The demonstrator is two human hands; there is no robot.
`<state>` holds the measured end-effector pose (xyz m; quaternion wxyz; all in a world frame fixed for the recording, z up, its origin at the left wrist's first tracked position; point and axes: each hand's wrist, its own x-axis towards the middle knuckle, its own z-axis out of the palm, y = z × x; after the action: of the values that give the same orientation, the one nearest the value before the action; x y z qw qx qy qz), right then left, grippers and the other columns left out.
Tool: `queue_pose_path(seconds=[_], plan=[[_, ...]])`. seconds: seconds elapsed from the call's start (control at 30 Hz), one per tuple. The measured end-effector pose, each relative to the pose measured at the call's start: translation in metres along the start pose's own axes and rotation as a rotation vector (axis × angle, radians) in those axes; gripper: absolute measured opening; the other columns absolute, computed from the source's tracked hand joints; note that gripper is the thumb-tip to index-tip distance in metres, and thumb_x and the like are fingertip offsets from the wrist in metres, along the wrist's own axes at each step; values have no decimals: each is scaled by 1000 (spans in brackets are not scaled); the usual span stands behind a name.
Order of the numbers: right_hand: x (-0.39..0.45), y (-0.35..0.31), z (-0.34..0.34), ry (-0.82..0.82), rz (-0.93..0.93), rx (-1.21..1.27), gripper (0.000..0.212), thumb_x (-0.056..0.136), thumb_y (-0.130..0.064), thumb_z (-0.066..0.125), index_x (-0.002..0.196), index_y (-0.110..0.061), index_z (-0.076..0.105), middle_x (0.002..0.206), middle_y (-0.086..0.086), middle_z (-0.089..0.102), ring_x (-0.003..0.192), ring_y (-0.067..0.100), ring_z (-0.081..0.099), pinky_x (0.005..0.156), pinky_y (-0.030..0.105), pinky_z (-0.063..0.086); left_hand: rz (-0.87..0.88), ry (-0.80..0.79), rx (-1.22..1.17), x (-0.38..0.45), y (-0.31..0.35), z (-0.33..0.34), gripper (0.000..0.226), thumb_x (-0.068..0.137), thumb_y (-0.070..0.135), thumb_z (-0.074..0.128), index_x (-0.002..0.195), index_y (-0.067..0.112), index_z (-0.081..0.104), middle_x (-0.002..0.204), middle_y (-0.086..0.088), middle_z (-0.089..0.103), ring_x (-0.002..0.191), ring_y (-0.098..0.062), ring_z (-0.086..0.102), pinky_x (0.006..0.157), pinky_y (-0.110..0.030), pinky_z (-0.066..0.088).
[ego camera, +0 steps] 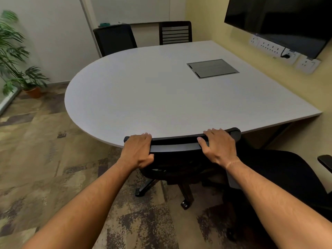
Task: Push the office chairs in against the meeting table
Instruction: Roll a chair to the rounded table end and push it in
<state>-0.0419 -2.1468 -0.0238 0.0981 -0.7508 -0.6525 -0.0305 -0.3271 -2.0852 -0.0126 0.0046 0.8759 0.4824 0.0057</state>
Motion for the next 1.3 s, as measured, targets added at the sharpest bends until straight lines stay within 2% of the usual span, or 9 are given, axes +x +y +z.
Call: queue_pose_path(seconds=[0.13,0.23,0.37,0.63,0.93,1.2,1.3], plan=[[-15,-16,-2,23,5,14,63,90,-55,32,116,-12,69,109,6,71,105,24,62,95,38,44,15,-13,22,-13,-8,0,45,67,38,36,102,12,49,95,-9,57,77,-21,43,78,-36,37],[-27,-23,-4,29,4,19,62,90,-55,31,112,-12,70,103,4,71,99,23,62,91,38,46,14,-28,54,-26,-9,0,45,68,38,37,103,13,50,98,-9,60,81,-24,51,84,-38,41],[-46,-21,-7,21,-8,14,62,89,-57,31,113,-14,70,102,2,71,98,22,61,86,37,47,-4,-33,63,-49,3,1,45,70,39,38,104,14,51,99,-9,61,85,-26,55,85,-39,41],[-96,-13,-14,74,-84,59,62,86,-54,33,107,-12,72,100,5,72,99,24,64,99,41,45,-69,18,57,-115,41,4,49,67,39,40,106,13,55,98,-7,62,88,-26,58,88,-39,43],[-146,-25,-21,70,-131,85,61,84,-54,37,108,-12,73,108,8,73,106,25,65,101,41,46,-126,36,91,-182,56,6,31,68,41,44,90,19,49,85,0,57,79,-25,58,77,-38,42],[-172,-51,-24,101,-175,111,58,84,-53,38,106,-13,74,104,6,73,103,24,66,99,41,47,-174,41,113,-221,48,8,32,66,42,42,87,19,49,82,1,56,74,-22,56,74,-35,38],[-175,-58,-25,97,-181,117,60,84,-54,37,109,-14,73,109,7,72,108,24,65,102,41,46,-189,53,99,-229,43,9,40,64,43,42,93,18,53,88,0,60,79,-22,58,77,-36,41]])
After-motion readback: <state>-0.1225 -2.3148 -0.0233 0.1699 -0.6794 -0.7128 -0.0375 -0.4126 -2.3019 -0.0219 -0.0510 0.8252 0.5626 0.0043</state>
